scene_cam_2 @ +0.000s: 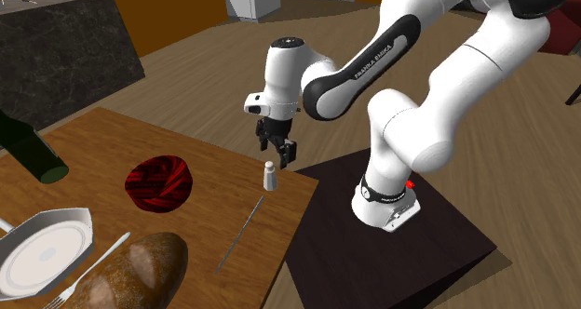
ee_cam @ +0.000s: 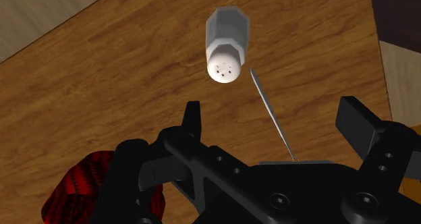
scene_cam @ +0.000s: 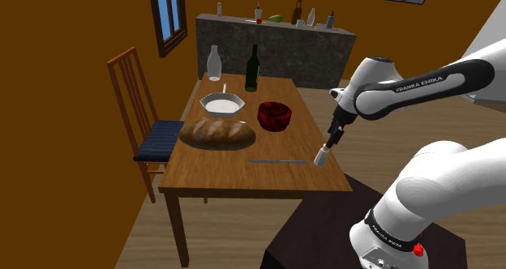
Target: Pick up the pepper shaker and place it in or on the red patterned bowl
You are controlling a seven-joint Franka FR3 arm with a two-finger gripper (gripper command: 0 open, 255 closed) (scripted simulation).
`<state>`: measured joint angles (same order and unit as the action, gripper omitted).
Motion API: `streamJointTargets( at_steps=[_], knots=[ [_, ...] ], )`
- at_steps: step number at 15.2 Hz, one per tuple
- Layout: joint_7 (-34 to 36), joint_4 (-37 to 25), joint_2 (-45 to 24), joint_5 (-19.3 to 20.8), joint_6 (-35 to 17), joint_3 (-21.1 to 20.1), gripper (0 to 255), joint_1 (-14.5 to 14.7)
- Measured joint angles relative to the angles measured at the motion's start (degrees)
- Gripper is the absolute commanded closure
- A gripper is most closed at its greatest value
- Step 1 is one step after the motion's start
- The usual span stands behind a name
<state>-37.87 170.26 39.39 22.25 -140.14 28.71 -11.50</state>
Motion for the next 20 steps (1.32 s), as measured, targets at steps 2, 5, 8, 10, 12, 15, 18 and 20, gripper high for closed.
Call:
streamJointTargets(
  at_steps=[2,5,8,10,12,15,18,20],
  knots=[
    [-2.8,-0.3,-6.0,0.8,-6.7,3.8,0,0.7],
    [-4.6,-0.5,-11.3,0.7,-12.4,6.5,0,1.9],
    [-5.0,-0.3,-15.9,0.0,-17.4,8.1,0,3.7],
    [-5.8,-0.4,-18.5,-0.9,-19.9,9.4,0,4.9],
    [-6.0,-0.4,-19.4,-1.1,-20.8,9.8,0,5.3],
    [-6.1,-0.3,-19.6,-1.2,-21.1,9.9,0,5.4],
    [-6.1,-0.3,-19.6,-1.2,-21.1,9.9,255,5.4],
    [-6.1,-0.3,-19.6,-1.2,-21.1,9.9,255,5.4]
  ],
)
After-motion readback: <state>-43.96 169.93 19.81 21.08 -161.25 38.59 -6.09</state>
